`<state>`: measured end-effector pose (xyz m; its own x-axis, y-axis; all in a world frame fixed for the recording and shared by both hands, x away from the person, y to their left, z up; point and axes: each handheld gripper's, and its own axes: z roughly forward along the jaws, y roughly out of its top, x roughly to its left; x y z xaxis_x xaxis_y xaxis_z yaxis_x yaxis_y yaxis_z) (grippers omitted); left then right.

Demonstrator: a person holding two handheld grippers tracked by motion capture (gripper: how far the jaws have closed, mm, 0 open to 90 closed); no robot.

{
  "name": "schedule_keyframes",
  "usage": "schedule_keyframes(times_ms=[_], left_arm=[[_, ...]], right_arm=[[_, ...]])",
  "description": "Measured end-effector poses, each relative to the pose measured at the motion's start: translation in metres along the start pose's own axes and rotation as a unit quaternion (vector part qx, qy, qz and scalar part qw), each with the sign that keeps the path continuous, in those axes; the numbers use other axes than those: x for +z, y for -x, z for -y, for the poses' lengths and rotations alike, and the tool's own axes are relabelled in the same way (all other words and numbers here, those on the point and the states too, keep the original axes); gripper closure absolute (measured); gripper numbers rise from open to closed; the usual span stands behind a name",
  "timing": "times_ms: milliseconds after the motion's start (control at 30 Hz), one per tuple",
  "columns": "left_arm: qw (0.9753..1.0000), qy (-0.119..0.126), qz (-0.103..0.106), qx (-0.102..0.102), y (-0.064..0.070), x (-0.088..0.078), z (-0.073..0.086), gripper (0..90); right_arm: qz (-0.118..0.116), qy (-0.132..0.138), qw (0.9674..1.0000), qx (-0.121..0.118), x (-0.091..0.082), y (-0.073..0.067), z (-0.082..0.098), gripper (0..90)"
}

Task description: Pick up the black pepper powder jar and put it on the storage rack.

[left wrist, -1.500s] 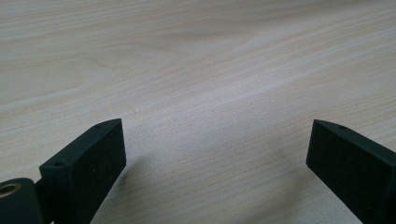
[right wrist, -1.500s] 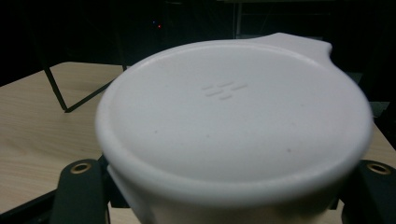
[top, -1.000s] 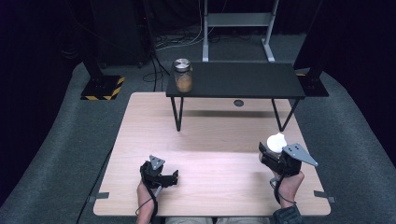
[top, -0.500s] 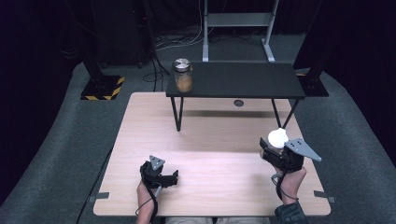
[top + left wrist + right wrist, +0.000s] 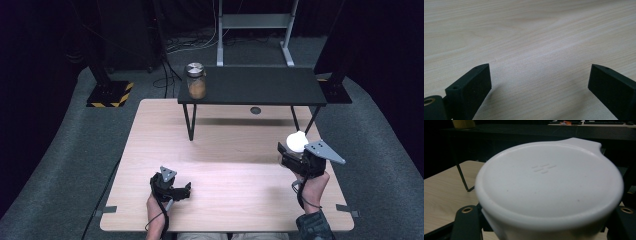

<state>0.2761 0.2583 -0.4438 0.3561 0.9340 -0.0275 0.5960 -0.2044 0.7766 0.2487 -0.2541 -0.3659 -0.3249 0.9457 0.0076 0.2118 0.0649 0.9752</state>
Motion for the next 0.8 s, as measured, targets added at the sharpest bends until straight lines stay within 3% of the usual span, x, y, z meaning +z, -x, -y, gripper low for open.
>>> schedule_keyframes(times_ms=[800], left_arm=[[1.0000,-0.004,0.003,0.002,-0.001,0.001,-0.001,4.3]], right_arm=[[-0.011,0.002,0.9998,-0.017,0.007,0.006,-0.037,28.1]])
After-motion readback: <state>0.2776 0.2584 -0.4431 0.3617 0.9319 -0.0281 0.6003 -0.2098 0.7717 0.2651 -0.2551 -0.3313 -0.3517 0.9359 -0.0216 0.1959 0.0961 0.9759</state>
